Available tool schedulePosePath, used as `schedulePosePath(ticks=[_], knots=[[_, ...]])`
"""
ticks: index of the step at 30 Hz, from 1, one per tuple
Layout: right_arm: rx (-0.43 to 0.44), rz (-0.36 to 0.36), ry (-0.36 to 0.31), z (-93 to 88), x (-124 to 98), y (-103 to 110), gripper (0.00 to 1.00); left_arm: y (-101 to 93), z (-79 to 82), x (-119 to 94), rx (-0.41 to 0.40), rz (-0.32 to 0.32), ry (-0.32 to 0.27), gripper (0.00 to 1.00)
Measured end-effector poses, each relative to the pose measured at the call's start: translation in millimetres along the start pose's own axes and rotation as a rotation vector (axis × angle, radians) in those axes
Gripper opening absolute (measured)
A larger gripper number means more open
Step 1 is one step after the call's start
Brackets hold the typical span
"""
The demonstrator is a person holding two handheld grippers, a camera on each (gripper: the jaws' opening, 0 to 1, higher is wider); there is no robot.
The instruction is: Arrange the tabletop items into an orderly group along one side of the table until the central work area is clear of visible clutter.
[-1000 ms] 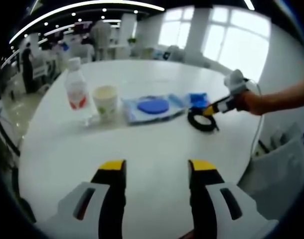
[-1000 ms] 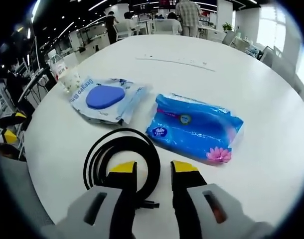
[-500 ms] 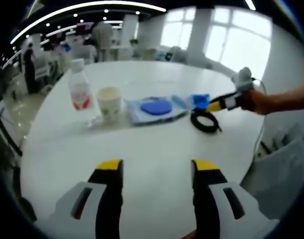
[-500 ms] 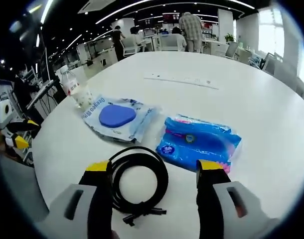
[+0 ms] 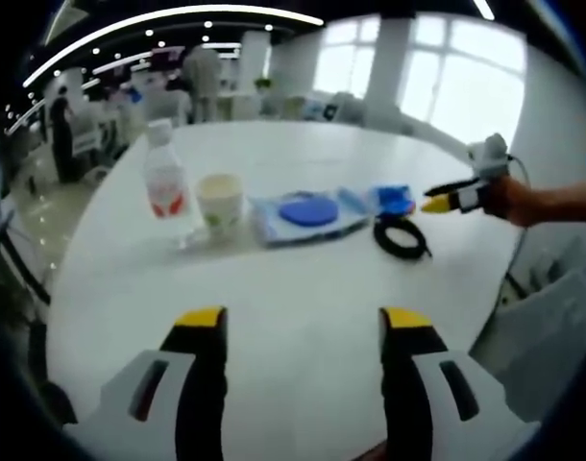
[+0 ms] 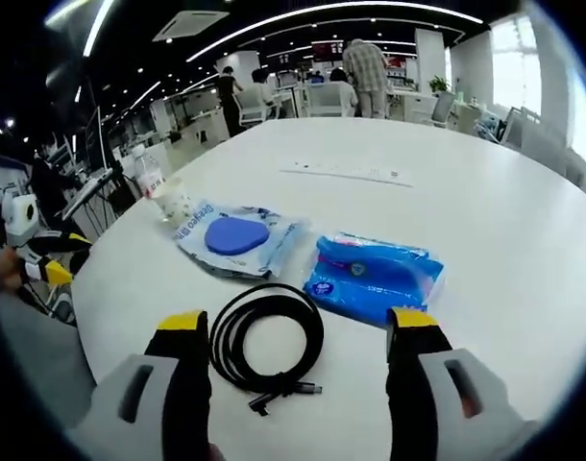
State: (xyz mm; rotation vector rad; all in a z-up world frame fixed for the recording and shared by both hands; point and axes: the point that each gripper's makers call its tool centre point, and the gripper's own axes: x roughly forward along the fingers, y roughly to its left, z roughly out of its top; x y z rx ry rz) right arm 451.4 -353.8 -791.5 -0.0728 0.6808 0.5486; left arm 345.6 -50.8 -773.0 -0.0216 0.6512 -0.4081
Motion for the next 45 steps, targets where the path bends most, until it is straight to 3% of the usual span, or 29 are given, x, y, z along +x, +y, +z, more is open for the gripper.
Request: schedulePosePath(ticks=[6, 34, 45], knots=[[0.003, -0.003, -0.04, 2.3, -17.8, 4.8, 0.77, 3.8, 0.6, -7.5, 0.0, 0.007, -0.009, 0.61], [0.004, -0.038, -0.137, -19.8, -95.1, 34.2, 0.79, -5.0, 0.7, -29.3, 0.003, -0.021, -0.044, 0.61], [0.001, -0.053, -0.137, -39.6, -104.5, 32.0, 0.78, -9.0, 4.9, -35.5, 0.007, -0.031, -0.059, 0.61]])
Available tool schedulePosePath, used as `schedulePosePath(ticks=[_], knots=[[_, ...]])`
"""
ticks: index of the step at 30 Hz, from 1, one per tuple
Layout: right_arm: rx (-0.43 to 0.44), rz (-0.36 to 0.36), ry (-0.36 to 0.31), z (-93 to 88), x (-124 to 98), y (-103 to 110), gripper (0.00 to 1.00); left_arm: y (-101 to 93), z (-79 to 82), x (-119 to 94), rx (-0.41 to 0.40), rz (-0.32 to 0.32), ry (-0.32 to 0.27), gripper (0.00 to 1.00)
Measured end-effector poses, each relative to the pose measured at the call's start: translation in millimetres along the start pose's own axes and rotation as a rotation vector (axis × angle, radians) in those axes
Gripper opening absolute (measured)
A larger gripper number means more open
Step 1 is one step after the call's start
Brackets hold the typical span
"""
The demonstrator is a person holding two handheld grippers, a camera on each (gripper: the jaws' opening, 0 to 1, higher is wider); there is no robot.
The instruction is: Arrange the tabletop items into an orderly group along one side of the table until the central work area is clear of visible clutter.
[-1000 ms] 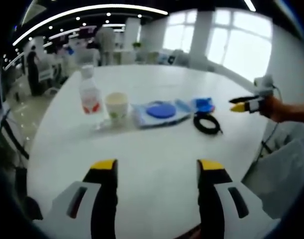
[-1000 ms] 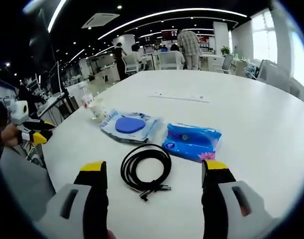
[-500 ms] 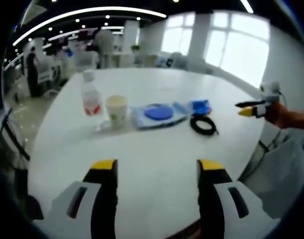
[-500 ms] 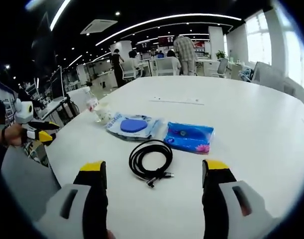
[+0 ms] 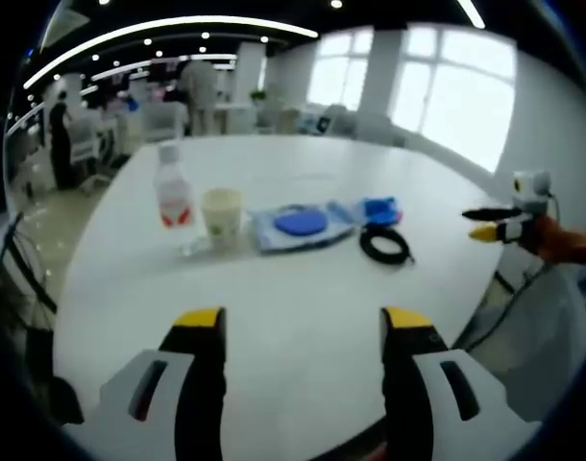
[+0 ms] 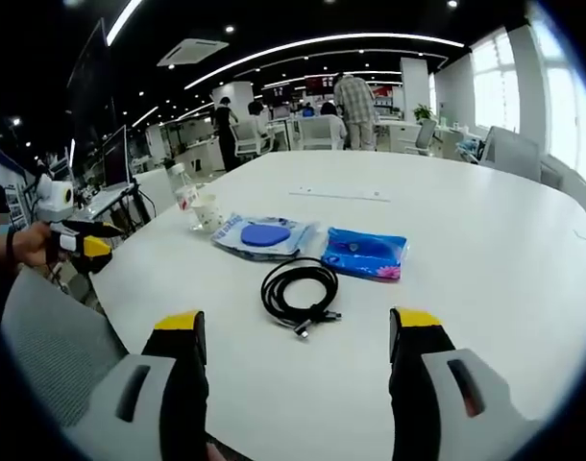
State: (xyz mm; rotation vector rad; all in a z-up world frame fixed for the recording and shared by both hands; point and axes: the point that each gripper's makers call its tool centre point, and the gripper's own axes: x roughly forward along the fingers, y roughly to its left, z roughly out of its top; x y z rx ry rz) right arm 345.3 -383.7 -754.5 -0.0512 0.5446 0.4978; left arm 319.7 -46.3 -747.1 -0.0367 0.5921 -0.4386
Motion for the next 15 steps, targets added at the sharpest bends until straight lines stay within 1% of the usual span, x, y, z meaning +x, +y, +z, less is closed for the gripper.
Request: schedulePosePath(ticks=[5, 9, 12, 15], knots=[[0.014, -0.006, -0.011, 0.6, -4.2, -3.4, 0.78, 0.7, 0.2, -2.6, 0.0, 0.003, 0.0, 0.61], [0.011, -0.007, -0.014, 1.2, -4.6, -2.3, 0.78, -1.3, 0.3, -2.4, 0.001, -0.001, 0.0, 0.62], [0.019, -0.005, -0.012, -0.1, -5.3, -0.8, 0.78, -4.3, 1.9, -2.2, -0.01, -0.017, -0.007, 0.62], [0.016, 0.0, -0.009, -1.2, -6.4, 1.7, 0.78, -3.6, 1.2, -2.8, -0.004, -0.011, -0.004, 0.63]])
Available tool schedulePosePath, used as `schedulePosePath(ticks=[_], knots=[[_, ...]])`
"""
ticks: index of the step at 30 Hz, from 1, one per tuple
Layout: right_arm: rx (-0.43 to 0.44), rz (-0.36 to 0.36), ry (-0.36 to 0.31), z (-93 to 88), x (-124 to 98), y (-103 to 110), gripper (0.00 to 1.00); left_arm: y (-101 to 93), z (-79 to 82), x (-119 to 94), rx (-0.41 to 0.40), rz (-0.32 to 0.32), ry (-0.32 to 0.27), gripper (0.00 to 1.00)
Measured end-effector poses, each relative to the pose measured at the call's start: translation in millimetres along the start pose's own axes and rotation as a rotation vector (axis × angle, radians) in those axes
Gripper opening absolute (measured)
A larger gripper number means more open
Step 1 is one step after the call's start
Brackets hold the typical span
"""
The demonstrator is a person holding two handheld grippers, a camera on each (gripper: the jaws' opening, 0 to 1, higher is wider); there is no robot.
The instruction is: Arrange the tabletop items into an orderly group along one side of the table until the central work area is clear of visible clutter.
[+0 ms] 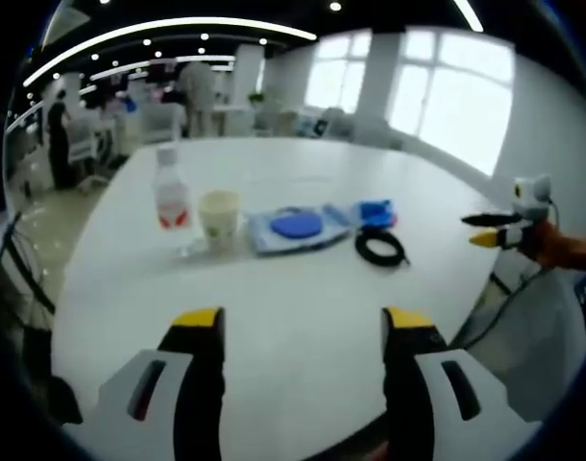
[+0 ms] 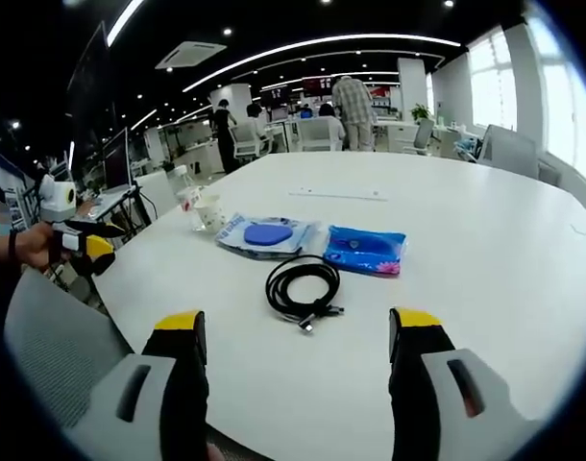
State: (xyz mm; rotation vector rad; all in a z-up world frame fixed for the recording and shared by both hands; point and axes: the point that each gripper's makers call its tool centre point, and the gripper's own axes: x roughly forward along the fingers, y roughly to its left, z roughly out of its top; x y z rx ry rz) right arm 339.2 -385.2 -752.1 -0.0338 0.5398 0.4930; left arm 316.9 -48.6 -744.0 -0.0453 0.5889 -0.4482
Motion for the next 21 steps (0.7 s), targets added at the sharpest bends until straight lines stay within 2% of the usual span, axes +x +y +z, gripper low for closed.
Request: schedulePosePath(ticks=[21], knots=[[0.038, -0.027, -0.004, -3.8, -4.4, -2.0, 0.81, 2.2, -5.2, 3.0, 0.009, 0.001, 0.019, 0.67]])
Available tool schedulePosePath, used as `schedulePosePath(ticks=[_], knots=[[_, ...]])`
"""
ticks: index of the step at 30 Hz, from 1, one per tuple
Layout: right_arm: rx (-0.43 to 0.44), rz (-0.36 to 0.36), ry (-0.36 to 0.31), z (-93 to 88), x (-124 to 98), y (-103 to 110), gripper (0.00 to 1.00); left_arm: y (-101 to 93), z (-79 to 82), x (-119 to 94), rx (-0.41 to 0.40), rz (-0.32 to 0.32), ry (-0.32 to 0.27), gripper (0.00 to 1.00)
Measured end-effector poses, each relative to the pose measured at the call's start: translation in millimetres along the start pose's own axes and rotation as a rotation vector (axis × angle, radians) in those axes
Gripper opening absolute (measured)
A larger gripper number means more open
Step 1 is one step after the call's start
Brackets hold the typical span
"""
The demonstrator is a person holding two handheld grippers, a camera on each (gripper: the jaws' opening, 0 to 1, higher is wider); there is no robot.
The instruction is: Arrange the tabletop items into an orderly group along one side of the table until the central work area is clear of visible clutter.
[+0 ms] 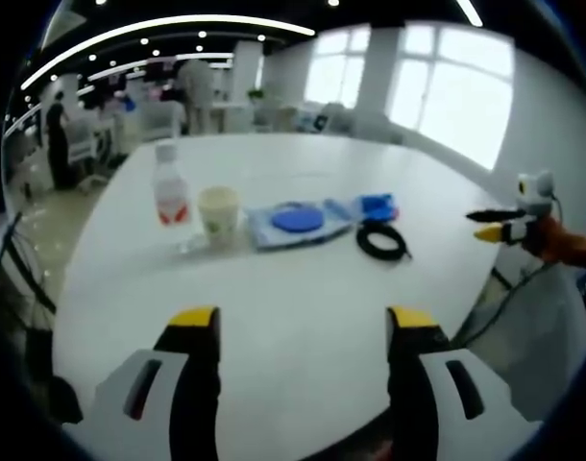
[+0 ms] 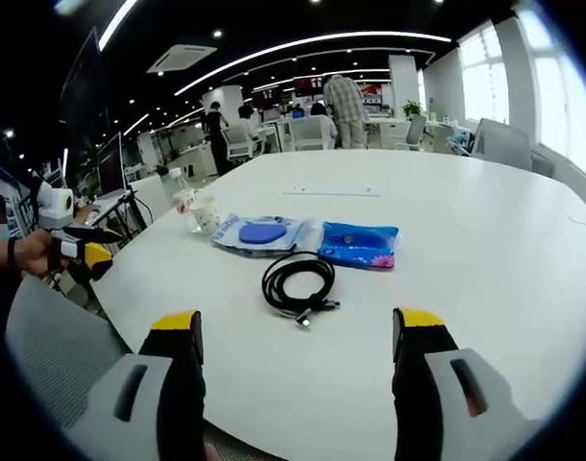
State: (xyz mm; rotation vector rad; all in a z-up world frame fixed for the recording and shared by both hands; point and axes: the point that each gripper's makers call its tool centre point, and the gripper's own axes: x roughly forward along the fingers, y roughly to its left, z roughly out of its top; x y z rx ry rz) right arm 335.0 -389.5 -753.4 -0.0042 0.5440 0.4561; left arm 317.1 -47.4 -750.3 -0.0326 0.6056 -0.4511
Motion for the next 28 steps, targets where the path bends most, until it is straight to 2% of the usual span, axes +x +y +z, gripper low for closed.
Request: schedulePosePath(ticks=[28], knots=[[-0.017, -0.002, 0.025, -5.3, -0.2, 2.8, 0.83, 7.8, -4.2, -2.9, 0.015, 0.034, 0.009, 0.67]])
